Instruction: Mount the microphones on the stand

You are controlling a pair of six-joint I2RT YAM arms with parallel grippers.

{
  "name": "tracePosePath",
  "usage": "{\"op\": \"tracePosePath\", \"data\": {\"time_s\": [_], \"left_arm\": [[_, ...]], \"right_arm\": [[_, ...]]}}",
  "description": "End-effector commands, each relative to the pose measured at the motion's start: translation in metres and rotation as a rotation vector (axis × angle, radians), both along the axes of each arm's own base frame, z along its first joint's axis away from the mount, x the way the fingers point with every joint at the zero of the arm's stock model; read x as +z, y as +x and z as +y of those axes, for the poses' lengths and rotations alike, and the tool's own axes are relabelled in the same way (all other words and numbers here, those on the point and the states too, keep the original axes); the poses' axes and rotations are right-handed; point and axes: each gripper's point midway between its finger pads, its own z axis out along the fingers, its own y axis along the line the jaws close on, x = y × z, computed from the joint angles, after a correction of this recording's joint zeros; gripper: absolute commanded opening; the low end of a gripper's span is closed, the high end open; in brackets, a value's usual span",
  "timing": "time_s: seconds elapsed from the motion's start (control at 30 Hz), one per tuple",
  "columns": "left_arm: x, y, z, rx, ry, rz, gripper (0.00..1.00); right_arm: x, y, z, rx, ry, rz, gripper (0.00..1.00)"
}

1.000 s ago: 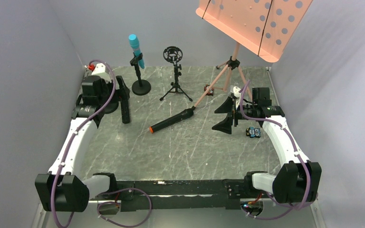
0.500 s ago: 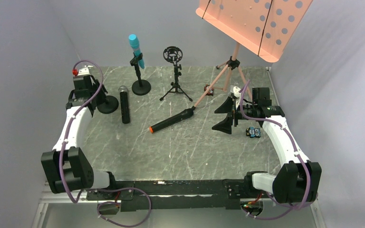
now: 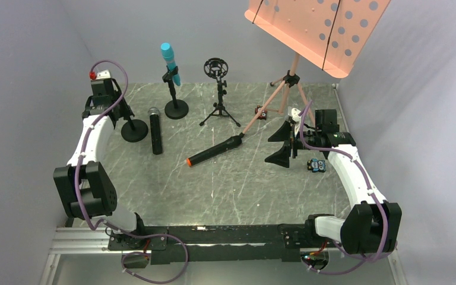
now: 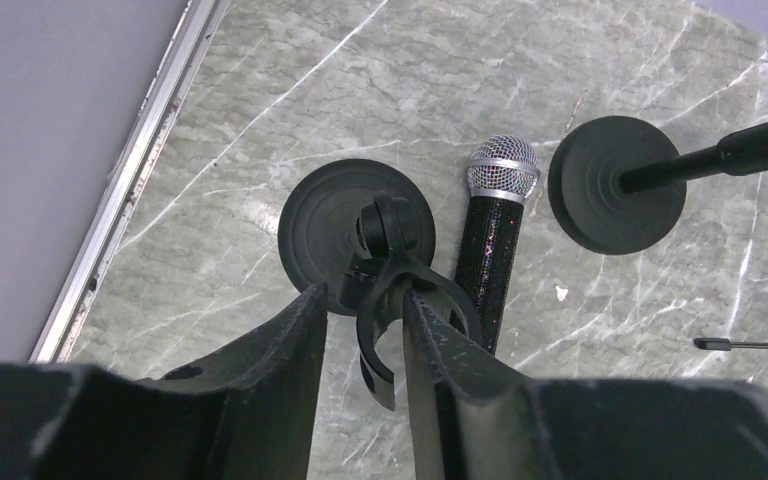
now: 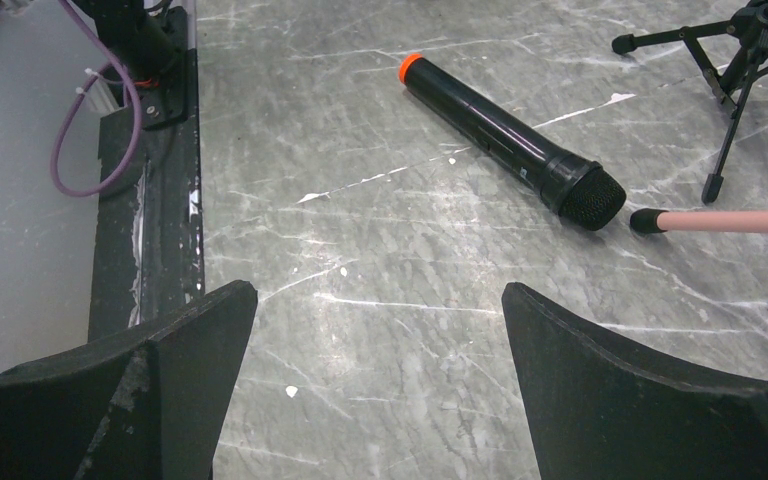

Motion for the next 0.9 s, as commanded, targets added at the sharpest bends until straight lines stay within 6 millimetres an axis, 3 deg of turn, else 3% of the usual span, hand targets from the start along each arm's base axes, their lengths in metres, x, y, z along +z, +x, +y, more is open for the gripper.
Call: {"op": "tracePosePath", "data": {"time_s": [0.0,0.17,0.27,0.53,0.7,0.87], "left_arm": [[0.012,0.003,0.005,0.001,0.026,-0.005,0.31],[0.011,-0.003,0.005,-0.002,0.036,0.006,0.12],[0.022,-0.009,0.004,-0.015,0.057,-0.016,0.0],[0.085,-0.038,-0.006,-0.099,0.144,-0.175,0.0],[0.102,-0.056,-0.041,-0.251,0.094,-0.23,0.0],[0.117,-0.078,-0.105,-0.498,0.072,-0.249,0.0]], "right_arm": [[0.013,0.004,0.0,0.015,0.011,-0.065,0.99],[0.014,0.004,0.0,0.015,0.012,-0.066,0.99],[0.014,0.004,0.001,0.015,0.012,-0.066,0.99],[0.016,0.003,0.001,0.017,0.014,-0.071,0.99],[0.015,0.004,0.001,0.016,0.014,-0.069,0.99],[0.015,0.004,0.0,0.014,0.008,-0.073,0.99]]}}
